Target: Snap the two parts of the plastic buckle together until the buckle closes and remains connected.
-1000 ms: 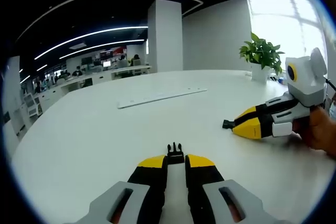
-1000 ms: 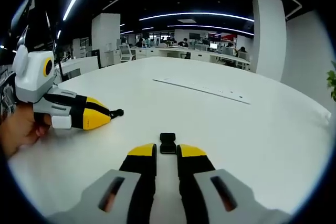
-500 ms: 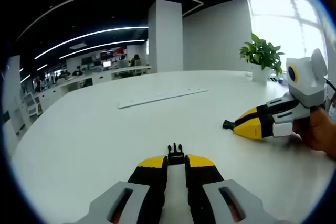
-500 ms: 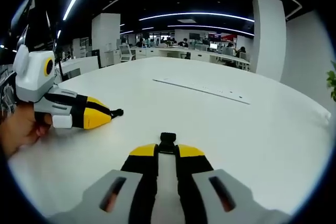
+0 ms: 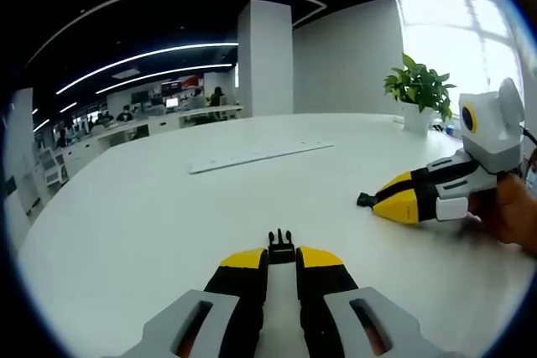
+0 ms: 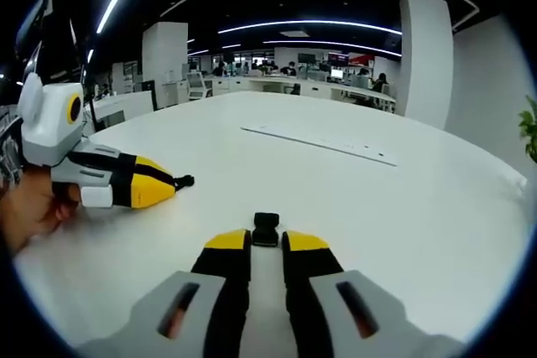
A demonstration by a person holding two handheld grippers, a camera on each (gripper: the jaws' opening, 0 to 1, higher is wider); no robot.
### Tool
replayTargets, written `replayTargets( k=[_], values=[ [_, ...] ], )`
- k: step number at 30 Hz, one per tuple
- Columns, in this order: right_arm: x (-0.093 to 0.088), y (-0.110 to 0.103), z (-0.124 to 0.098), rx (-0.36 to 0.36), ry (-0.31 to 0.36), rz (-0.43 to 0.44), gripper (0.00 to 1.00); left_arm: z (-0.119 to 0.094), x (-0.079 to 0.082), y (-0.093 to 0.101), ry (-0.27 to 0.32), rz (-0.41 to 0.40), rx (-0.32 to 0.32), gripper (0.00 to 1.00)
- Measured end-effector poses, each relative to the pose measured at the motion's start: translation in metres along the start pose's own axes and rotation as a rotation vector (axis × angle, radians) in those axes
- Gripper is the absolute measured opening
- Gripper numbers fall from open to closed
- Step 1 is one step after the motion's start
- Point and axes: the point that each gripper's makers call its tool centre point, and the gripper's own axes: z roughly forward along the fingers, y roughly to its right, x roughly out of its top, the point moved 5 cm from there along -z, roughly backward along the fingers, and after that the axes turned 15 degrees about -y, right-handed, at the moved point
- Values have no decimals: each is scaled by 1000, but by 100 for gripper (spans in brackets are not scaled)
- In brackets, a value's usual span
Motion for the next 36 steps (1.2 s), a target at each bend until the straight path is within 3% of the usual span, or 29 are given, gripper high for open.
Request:
replayTargets(
  k=[36],
  values=[
    [0, 0, -3, 6, 7, -9, 13, -1, 0, 3, 5, 9, -7, 13]
  ],
)
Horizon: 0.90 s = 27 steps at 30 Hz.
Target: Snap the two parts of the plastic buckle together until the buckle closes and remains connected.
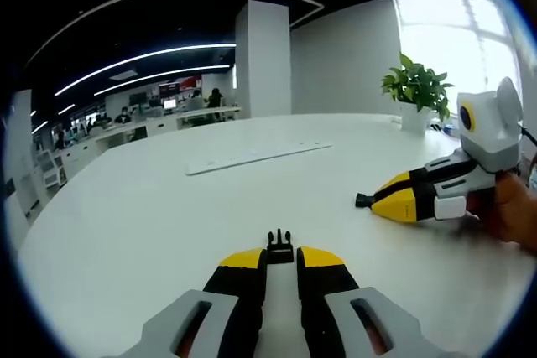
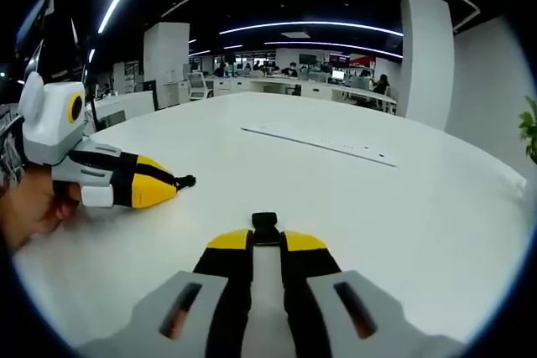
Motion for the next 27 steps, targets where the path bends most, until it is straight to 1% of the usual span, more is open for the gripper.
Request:
replayTargets(
  k=[19, 27],
  values=[
    [0, 0, -1, 2, -2, -2, 13, 0, 1, -2, 4, -7, 1, 13],
    [1, 3, 3, 3, -2, -3, 13, 1, 1, -2, 5, -10, -2, 13]
  ],
)
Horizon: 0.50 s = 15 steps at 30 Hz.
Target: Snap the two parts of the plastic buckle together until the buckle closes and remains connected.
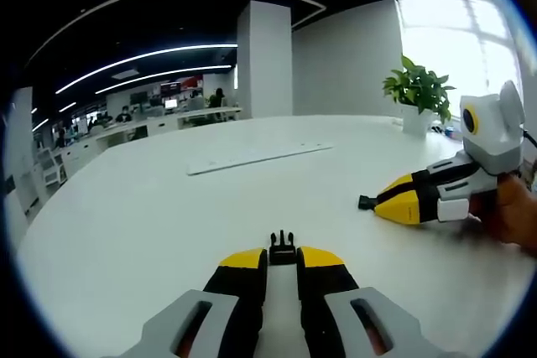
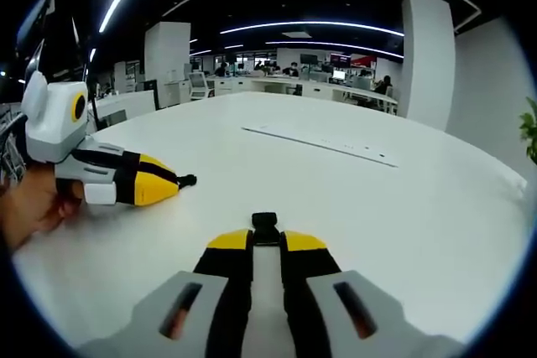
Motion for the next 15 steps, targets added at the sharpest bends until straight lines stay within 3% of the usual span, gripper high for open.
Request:
replayTargets(
  k=[15],
  values=[
    [0, 2, 3, 5, -1, -8, 13, 1, 0, 0, 0, 0, -6, 12]
  ],
)
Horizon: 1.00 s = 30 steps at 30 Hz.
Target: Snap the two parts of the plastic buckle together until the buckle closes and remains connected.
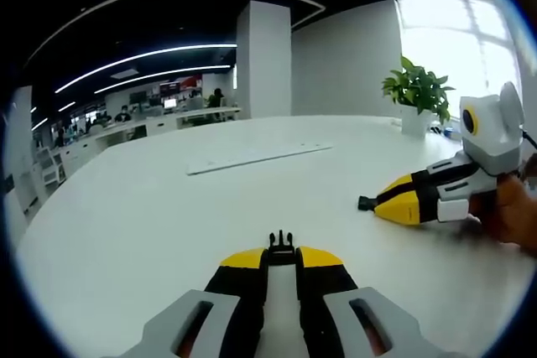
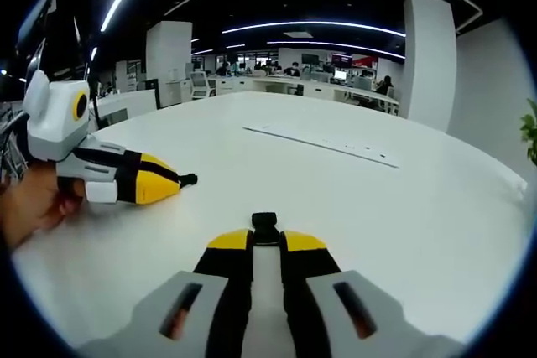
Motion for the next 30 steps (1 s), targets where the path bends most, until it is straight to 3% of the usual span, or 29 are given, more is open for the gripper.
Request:
replayTargets(
  k=[30],
  values=[
    [-2, 0, -2, 16, 0, -2, 13, -3, 0, 3, -3, -3, -18, 12]
  ],
)
